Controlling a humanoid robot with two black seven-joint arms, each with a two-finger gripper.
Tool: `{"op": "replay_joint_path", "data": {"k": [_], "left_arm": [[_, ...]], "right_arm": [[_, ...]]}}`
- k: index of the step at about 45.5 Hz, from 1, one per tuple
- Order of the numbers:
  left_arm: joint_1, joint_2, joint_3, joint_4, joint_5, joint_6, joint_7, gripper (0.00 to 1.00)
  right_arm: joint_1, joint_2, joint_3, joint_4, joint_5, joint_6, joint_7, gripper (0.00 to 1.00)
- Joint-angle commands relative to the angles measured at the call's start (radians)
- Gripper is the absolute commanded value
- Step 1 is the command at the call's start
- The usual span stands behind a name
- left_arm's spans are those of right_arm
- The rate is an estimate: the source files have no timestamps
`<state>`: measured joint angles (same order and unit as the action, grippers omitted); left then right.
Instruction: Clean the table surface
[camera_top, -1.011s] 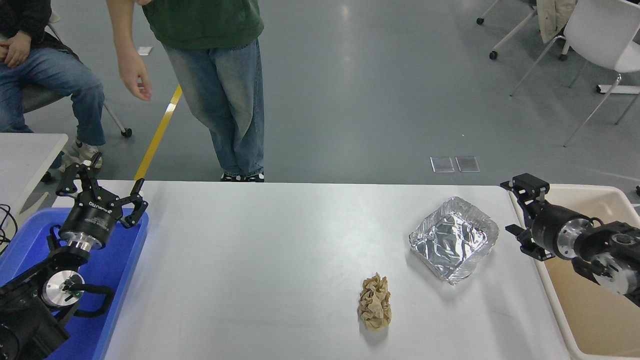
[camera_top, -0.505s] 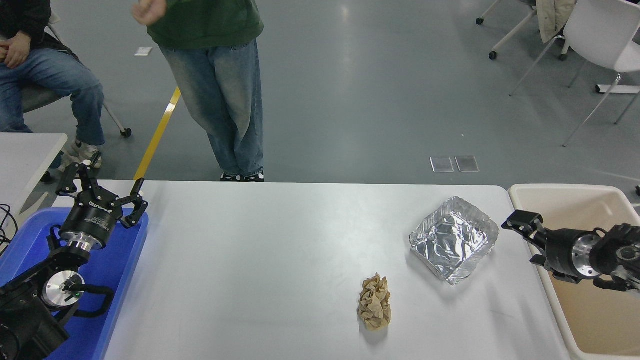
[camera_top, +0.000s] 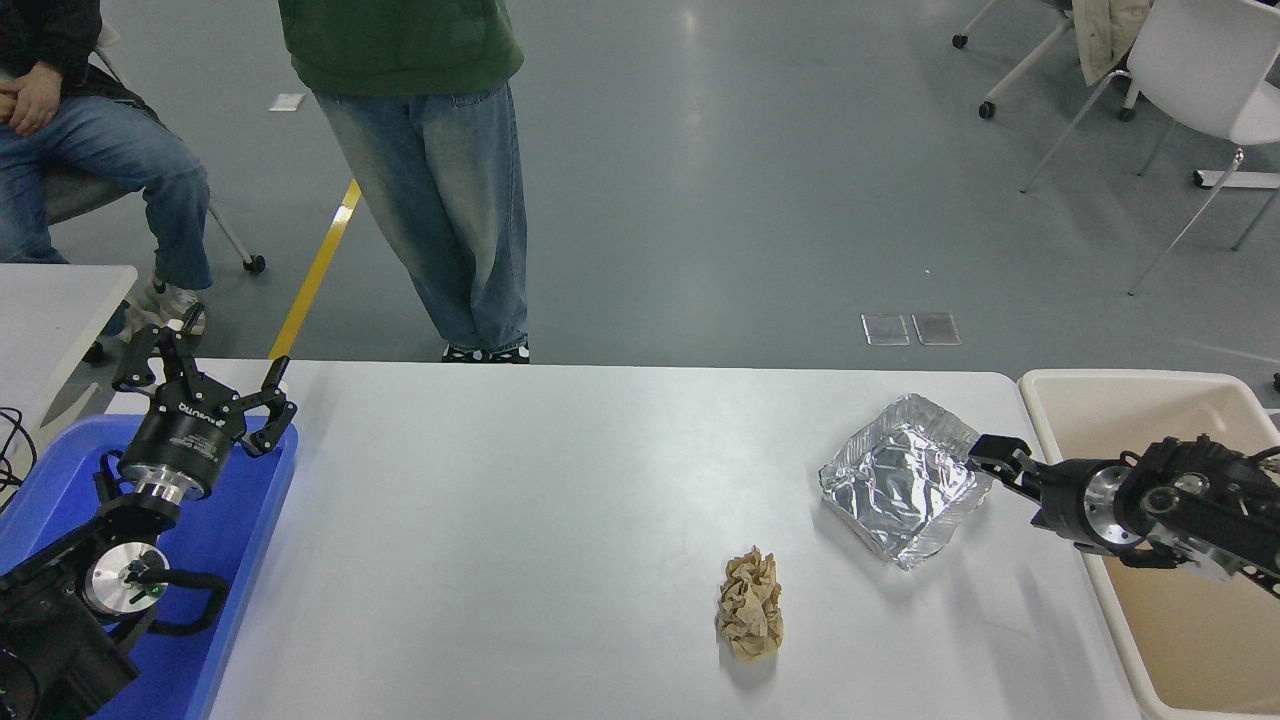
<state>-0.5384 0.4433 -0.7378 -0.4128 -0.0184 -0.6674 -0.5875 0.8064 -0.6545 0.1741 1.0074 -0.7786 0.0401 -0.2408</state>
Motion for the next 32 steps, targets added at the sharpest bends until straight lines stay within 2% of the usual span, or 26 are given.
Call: {"op": "replay_joint_path", "data": {"k": [1,11,29,32], "left_arm": [[0.000,0.000,0.000,0.000,0.000,0.000,0.000,1.00],[0.000,0.000,0.000,0.000,0.000,0.000,0.000,1.00],[0.000,0.000,0.000,0.000,0.000,0.000,0.000,1.00],[0.000,0.000,0.000,0.000,0.000,0.000,0.000,1.00]], "right_arm": [[0.031,0.070,-0.044,-0.075,-0.010,0.001,0.003,1.00],[0.037,0.093,-0.128,-0.107,-0.010,0.001,0.037,0.98],[0.031,0.194,-0.122,-0.210,-0.008,-0.014,0.052,0.98],[0.030,0.205,-0.124,-0.228,-0.008,-0.014,0.052,0.95]]}}
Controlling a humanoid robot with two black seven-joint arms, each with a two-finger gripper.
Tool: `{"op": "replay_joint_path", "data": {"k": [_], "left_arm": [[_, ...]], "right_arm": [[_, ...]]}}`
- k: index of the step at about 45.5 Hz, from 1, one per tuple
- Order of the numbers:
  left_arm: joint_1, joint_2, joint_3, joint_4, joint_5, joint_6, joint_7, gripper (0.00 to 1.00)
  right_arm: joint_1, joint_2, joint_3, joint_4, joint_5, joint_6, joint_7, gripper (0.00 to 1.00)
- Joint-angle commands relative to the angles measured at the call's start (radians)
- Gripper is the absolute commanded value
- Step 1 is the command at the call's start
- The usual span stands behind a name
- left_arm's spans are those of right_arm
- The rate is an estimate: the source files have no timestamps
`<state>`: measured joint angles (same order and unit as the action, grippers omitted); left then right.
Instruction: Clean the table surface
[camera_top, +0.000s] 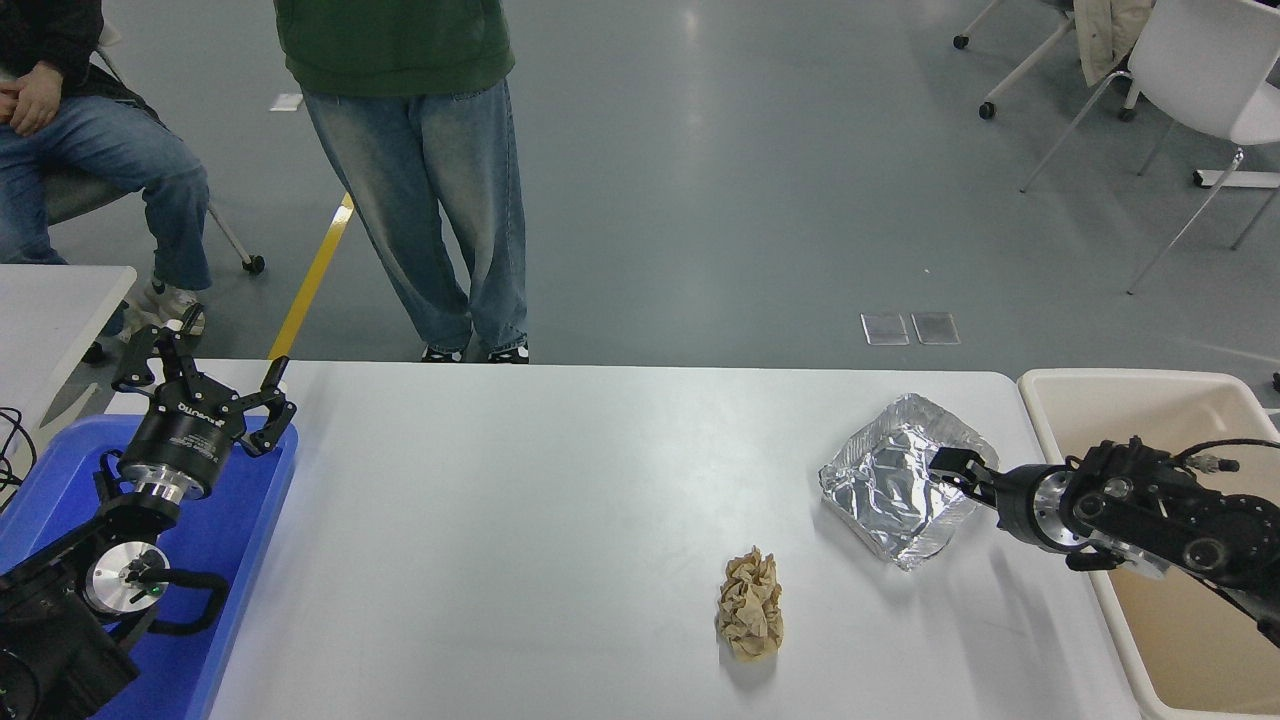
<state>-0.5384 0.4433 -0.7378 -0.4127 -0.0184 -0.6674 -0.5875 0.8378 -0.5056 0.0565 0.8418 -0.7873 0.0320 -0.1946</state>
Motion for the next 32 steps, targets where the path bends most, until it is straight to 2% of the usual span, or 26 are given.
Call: {"op": "replay_joint_path", "data": {"k": [1,3,6,7,10,15,17,19,26,28,32], "left_arm": [[0.000,0.000,0.000,0.000,0.000,0.000,0.000,1.00],[0.000,0.000,0.000,0.000,0.000,0.000,0.000,1.00],[0.000,0.000,0.000,-0.001,0.000,0.000,0.000,1.00],[0.000,0.000,0.000,0.000,0.000,0.000,0.000,1.00],[0.000,0.000,0.000,0.000,0.000,0.000,0.000,1.00],[0.000,0.000,0.000,0.000,0.000,-0.001,0.000,1.00],[0.000,0.000,0.000,0.000,0.000,0.000,0.000,1.00],[0.000,0.000,0.000,-0.001,0.000,-0.001,0.000,1.00],[0.000,0.000,0.000,0.000,0.000,0.000,0.000,1.00],[0.000,0.000,0.000,0.000,0.000,0.000,0.000,1.00],[0.000,0.000,0.000,0.000,0.000,0.000,0.000,1.00]], "right_arm": [[-0.002,0.059,-0.007,-0.067,0.000,-0.006,0.006,0.93],[-0.002,0.065,-0.010,-0.075,0.000,-0.006,0.006,0.89],[-0.002,0.067,-0.014,-0.076,0.000,-0.004,0.006,0.77],[-0.002,0.067,-0.014,-0.076,0.000,-0.004,0.006,0.71],[-0.003,0.067,-0.018,-0.076,0.000,0.000,0.006,0.46],[-0.006,0.064,-0.018,-0.078,0.000,0.000,0.006,0.35],[-0.006,0.064,-0.018,-0.078,0.000,0.000,0.006,0.33],[-0.008,0.064,-0.018,-0.078,0.000,0.000,0.006,0.25],[-0.006,0.064,-0.018,-0.078,0.000,0.000,0.007,0.04],[-0.005,0.064,-0.018,-0.078,0.000,0.000,0.007,0.00],[-0.003,0.064,-0.020,-0.078,0.000,0.002,0.020,0.00]]}}
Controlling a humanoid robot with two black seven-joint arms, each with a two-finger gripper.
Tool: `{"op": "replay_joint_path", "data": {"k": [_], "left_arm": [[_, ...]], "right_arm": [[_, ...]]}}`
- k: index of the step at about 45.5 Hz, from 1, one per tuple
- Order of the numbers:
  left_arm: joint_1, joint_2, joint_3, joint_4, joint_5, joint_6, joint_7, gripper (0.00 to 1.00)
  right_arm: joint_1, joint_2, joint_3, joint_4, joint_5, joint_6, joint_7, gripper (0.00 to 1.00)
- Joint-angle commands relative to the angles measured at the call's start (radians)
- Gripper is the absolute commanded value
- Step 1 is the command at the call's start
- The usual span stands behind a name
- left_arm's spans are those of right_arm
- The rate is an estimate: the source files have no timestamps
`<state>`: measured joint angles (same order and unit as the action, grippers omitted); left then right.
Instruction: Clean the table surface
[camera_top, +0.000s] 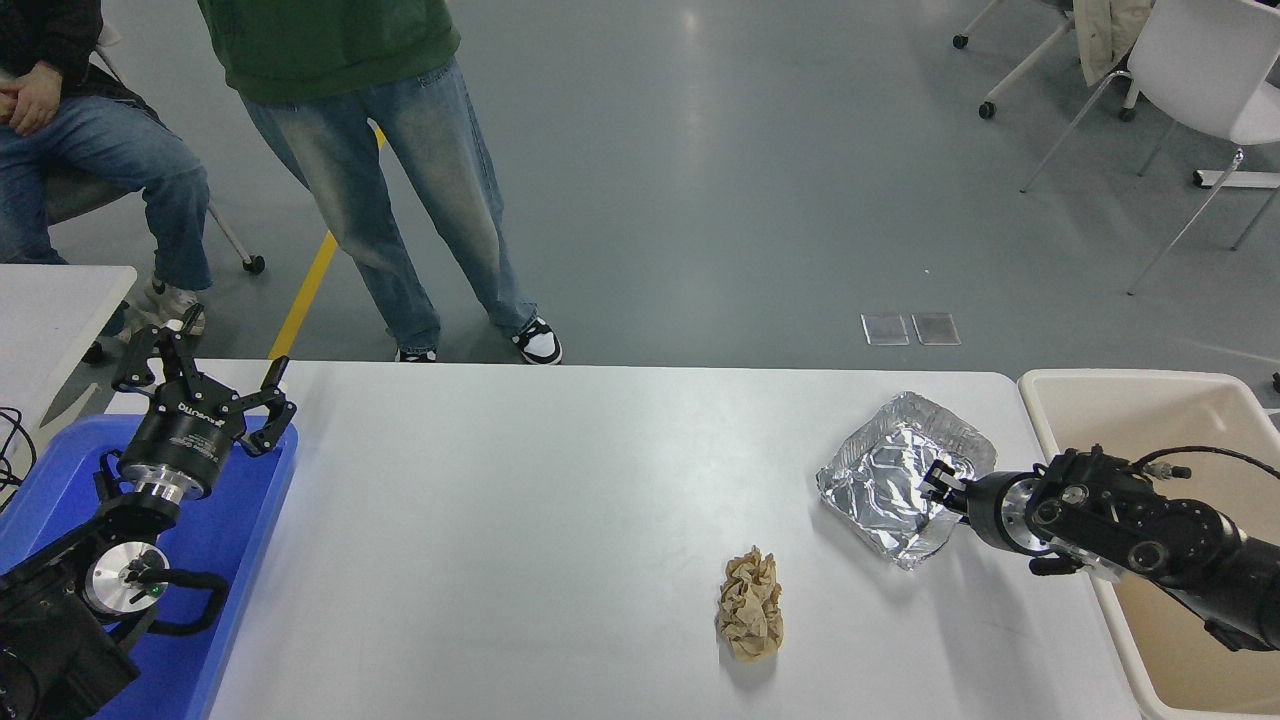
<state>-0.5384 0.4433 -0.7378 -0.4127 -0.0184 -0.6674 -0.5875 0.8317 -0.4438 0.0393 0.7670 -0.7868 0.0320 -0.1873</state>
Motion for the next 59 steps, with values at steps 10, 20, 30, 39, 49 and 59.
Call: {"op": "replay_joint_path", "data": {"k": [10,20,30,39,49,59], "left_arm": [[0.000,0.000,0.000,0.000,0.000,0.000,0.000,1.00],[0.000,0.000,0.000,0.000,0.000,0.000,0.000,1.00],[0.000,0.000,0.000,0.000,0.000,0.000,0.000,1.00],[0.000,0.000,0.000,0.000,0.000,-0.001,0.000,1.00],[0.000,0.000,0.000,-0.001,0.000,0.000,0.000,1.00],[0.000,0.000,0.000,0.000,0.000,0.000,0.000,1.00]], "right_arm": [[0.015,0.000,-0.041,-0.018,0.000,0.003,0.032,0.00],[0.021,-0.001,-0.041,-0.021,0.006,0.006,0.032,0.00],[0.049,-0.033,-0.033,0.008,0.017,0.016,0.032,0.00],[0.067,-0.142,-0.019,0.127,0.018,0.022,0.032,0.00],[0.069,-0.266,0.002,0.241,0.018,0.020,0.032,0.00],[0.072,-0.437,0.057,0.399,0.018,0.020,0.031,0.00]]}}
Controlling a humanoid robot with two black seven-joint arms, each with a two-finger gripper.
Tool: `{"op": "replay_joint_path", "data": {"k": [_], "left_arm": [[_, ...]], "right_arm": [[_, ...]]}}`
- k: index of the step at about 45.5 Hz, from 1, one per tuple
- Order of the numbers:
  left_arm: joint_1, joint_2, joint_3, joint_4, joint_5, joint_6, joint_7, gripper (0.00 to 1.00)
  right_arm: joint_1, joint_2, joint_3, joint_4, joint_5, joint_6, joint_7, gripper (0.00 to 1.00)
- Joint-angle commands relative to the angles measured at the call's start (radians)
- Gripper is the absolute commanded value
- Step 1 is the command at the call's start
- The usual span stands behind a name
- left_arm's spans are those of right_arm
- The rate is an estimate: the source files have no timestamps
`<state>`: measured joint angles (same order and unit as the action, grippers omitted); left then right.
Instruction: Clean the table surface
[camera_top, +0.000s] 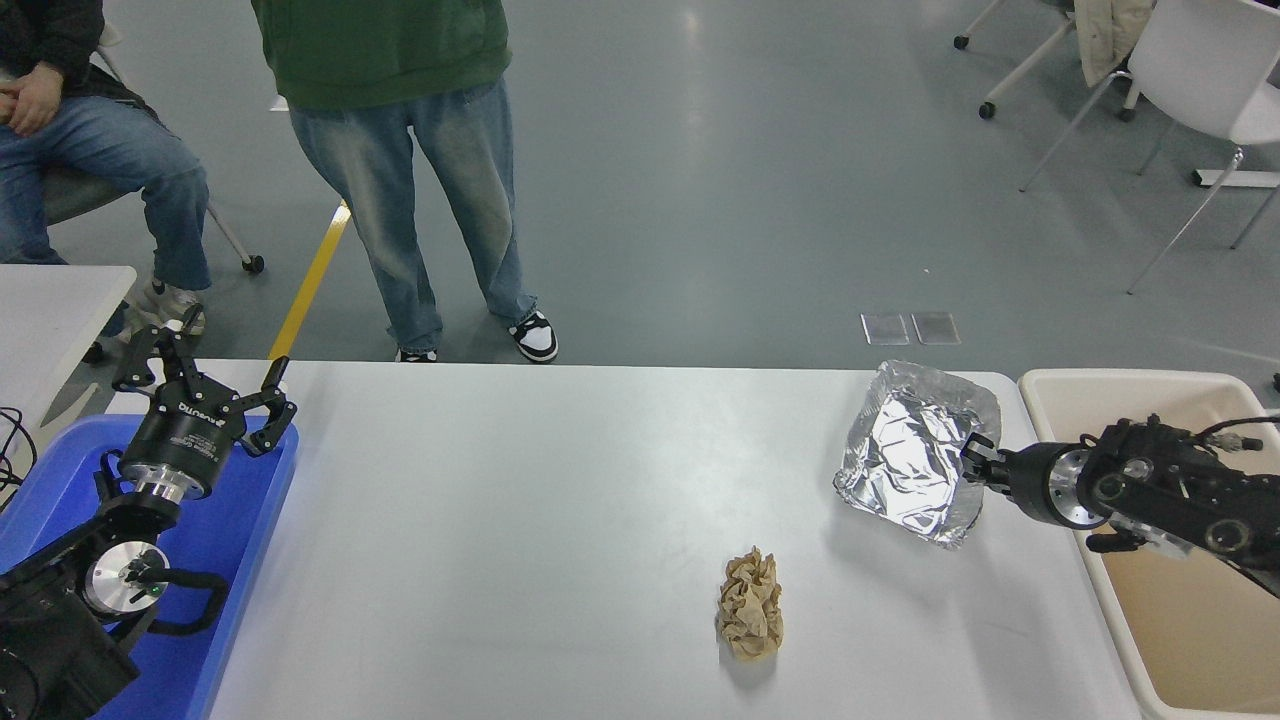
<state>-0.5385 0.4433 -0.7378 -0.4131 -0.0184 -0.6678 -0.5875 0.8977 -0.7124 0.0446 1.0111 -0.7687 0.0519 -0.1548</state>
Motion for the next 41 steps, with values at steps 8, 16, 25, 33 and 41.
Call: {"op": "replay_joint_path", "data": {"k": [8,16,25,33,41], "left_arm": [[0.000,0.000,0.000,0.000,0.000,0.001,0.000,1.00],[0.000,0.000,0.000,0.000,0.000,-0.001,0.000,1.00],[0.000,0.000,0.000,0.000,0.000,0.001,0.000,1.00],[0.000,0.000,0.000,0.000,0.000,0.001,0.000,1.00],[0.000,0.000,0.000,-0.001,0.000,-0.001,0.000,1.00]], "right_arm": [[0.006,-0.291,0.095,0.260,0.003,0.000,-0.003,0.00],[0.006,-0.397,0.112,0.297,0.040,0.002,0.000,0.00],[-0.008,-0.469,0.109,0.250,0.045,0.002,0.000,0.00],[-0.042,-0.475,0.104,0.147,0.080,-0.007,0.000,0.00],[-0.103,-0.417,0.104,-0.081,0.134,-0.015,0.001,0.00]]}}
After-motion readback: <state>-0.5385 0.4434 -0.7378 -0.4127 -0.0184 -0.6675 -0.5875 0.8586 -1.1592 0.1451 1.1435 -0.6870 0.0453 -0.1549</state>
